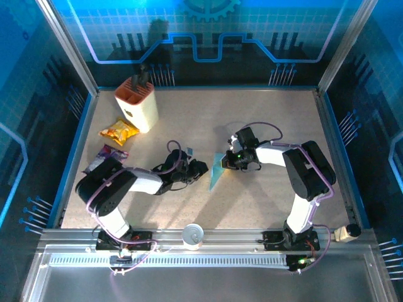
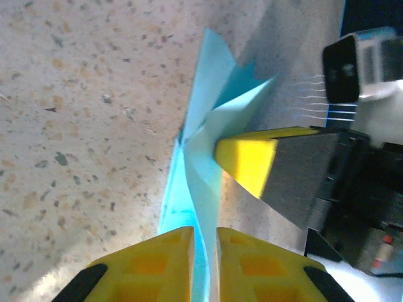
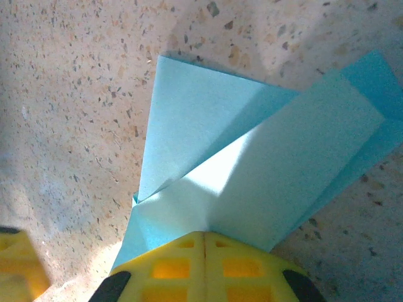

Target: Fold a paper plane with a square sheet of paper (fold left side to right side)

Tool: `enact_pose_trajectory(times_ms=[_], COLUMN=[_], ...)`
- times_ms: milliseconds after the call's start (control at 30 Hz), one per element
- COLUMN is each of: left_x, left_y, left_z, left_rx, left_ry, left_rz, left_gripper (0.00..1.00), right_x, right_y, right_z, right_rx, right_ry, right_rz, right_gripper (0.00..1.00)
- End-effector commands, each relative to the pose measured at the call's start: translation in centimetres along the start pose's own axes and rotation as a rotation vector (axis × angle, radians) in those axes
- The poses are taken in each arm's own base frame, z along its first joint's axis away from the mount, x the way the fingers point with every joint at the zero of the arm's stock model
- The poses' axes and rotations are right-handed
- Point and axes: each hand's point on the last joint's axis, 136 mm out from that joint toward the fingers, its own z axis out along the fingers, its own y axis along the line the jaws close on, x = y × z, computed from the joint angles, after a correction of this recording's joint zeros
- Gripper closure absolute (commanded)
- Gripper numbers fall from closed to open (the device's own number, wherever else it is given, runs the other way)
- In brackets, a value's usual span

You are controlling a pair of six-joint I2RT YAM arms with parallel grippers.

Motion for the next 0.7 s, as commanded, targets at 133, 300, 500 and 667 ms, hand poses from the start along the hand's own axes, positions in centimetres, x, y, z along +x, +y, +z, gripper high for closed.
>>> enact_pose_trajectory(times_ms=[133, 300, 500, 667], left_x=[1.6, 3.9, 5.0, 5.2], left_y=[-1.6, -3.1, -4.0, -4.0], left_z=[-2.6, -2.0, -0.1, 1.3], left_rx=[-0.079, -0.071, -0.064, -0.075], left_ry=[0.072, 0.189, 0.251, 0.284], left_rz=[0.079, 0.070, 0.084, 0.091], left_gripper=[0.97, 1.00, 1.00, 1.00], right_x=[4.2, 4.1, 4.1, 4.3], right_y=[-4.8, -4.5, -4.4, -4.6], right_z=[1.3, 1.4, 1.4, 1.5], right_rx=[0.159, 0.167, 0.173, 0.182], right_ry=[0.120, 0.126, 0.130, 0.134], right_rz=[0.110, 0.075, 0.066, 0.067], right_gripper=[1.00, 1.00, 1.00, 1.00])
